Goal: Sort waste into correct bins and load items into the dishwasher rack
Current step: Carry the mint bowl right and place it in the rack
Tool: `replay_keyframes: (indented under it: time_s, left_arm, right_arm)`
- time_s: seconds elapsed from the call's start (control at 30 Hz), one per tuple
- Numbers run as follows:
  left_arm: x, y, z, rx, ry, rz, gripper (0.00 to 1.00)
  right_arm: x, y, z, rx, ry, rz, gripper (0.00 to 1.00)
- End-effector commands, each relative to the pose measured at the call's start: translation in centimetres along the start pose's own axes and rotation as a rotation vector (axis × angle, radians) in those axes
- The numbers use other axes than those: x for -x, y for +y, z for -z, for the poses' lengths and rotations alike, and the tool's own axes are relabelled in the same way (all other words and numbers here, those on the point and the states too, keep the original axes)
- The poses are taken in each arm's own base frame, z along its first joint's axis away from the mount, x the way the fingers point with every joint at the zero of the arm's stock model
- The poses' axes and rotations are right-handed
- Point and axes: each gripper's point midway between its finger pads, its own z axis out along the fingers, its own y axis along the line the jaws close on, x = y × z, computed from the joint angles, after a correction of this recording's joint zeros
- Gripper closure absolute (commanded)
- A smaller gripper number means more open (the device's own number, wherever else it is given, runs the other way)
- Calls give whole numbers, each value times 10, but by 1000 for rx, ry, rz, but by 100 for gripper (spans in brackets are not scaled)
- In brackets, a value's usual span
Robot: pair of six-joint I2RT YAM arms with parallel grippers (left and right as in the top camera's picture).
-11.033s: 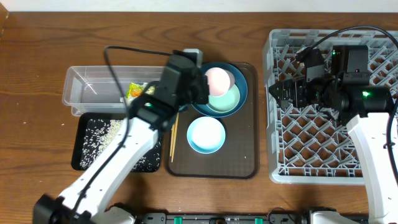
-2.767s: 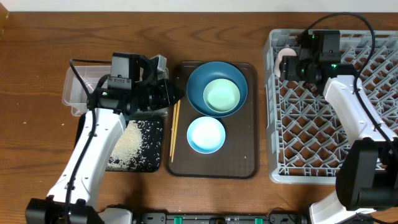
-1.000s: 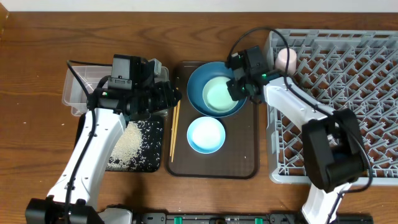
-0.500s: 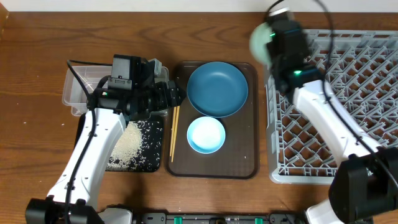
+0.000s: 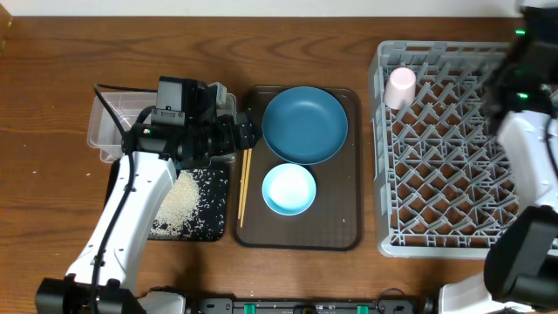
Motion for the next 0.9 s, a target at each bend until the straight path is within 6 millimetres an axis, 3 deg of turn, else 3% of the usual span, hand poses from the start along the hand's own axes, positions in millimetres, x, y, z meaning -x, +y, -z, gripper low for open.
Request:
replay_keyframes:
  time_s: [0.0, 0.23, 0.4, 0.67, 0.87]
  left_arm:
    - [-1, 2, 0, 13, 1, -2, 7]
    - [-1, 2, 0, 13, 1, -2, 6]
    - [-1, 2, 0, 13, 1, -2, 6]
    - [-1, 2, 0, 13, 1, -1, 6]
    - [-1, 2, 0, 13, 1, -2, 6]
  right_arm:
    - [-19, -36, -21, -84, 62, -15, 99]
    - [-78, -81, -64, -183, 204, -22, 99]
    - [-114, -91, -85, -207, 288, 12, 99]
    - [-146, -63, -112, -171, 357, 155, 99]
    - [-162, -15, -122, -83, 388, 338, 99]
